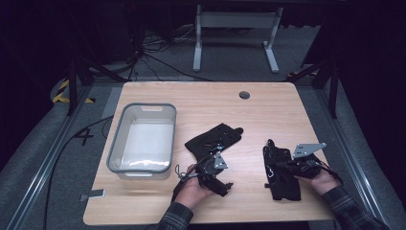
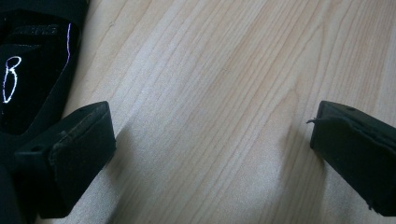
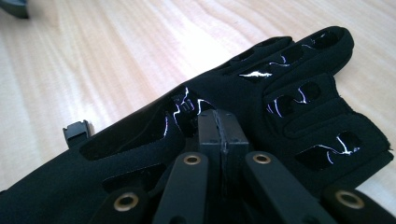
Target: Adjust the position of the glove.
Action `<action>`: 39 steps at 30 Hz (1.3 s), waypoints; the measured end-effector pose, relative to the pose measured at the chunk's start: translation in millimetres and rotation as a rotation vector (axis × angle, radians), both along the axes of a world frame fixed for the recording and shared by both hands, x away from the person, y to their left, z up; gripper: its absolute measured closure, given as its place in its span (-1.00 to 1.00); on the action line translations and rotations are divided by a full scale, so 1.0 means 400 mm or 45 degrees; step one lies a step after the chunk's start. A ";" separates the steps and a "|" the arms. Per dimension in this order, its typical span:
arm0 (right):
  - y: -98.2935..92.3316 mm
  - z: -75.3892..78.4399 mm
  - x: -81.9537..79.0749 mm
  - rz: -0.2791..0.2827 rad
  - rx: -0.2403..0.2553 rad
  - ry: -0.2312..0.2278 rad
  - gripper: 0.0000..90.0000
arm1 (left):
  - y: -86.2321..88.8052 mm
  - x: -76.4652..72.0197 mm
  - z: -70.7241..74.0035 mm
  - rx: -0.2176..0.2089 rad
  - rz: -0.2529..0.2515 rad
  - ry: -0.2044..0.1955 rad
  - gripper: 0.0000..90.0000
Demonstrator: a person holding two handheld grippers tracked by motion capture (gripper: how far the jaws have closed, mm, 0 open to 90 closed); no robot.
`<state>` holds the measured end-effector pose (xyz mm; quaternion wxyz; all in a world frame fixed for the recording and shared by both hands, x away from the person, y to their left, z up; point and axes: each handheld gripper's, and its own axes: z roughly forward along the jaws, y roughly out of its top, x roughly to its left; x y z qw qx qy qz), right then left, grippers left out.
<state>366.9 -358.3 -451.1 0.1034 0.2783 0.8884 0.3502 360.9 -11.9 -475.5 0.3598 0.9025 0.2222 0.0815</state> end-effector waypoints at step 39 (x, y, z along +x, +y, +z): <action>-0.193 -0.027 0.053 -0.396 0.021 -0.075 -0.58 | -0.003 0.002 0.006 0.015 0.011 0.017 -0.97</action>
